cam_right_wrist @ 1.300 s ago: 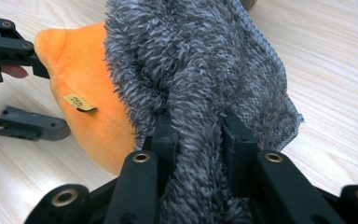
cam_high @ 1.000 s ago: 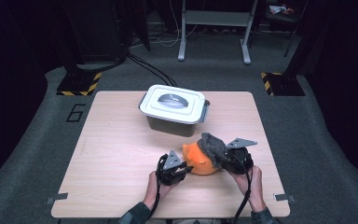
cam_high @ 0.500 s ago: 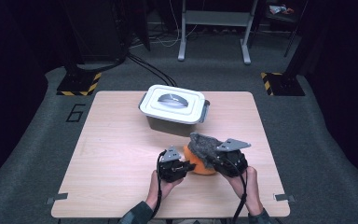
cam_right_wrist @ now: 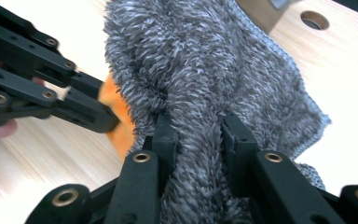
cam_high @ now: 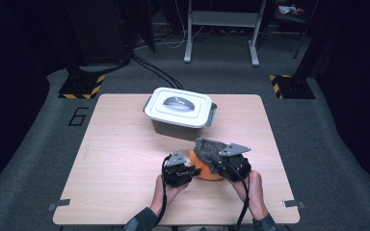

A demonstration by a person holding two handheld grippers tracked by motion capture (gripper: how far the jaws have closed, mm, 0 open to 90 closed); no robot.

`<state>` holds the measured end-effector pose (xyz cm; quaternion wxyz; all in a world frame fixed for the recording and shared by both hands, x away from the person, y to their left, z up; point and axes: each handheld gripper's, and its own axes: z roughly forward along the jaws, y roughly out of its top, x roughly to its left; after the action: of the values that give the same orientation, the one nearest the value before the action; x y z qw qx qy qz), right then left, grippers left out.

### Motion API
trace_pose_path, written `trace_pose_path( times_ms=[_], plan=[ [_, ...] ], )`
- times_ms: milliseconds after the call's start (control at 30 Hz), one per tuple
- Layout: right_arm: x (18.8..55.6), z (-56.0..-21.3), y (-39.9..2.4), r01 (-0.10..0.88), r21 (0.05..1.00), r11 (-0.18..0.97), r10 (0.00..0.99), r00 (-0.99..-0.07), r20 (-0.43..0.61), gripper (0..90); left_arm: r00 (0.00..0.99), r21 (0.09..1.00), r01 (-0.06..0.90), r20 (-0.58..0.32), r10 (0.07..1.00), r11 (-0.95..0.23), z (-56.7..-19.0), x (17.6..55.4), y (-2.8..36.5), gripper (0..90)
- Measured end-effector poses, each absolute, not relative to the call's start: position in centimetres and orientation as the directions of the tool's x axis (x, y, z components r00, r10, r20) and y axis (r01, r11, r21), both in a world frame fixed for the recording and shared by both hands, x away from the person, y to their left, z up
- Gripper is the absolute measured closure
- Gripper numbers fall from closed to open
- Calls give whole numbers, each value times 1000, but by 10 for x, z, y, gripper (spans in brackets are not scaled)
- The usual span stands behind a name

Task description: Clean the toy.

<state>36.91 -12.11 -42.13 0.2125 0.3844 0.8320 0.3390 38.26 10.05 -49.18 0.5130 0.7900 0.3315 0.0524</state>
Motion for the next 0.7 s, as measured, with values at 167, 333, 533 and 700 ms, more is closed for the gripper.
trace_pose_path(
  times_ms=[167,333,533,700],
  plan=[
    [372,-425,-137,532,730,429,814,-579,-57,705,777,847,467,-256,575,-255,-492,383,101,794],
    [376,-432,-153,564,728,390,836,-548,-24,704,779,847,467,-259,572,-253,-493,383,102,793],
    [382,-444,-171,605,710,360,858,-514,4,703,779,846,469,-261,570,-252,-495,383,103,792],
    [388,-455,-182,645,687,334,878,-479,22,704,776,846,471,-263,573,-250,-495,382,102,793]
  ],
)
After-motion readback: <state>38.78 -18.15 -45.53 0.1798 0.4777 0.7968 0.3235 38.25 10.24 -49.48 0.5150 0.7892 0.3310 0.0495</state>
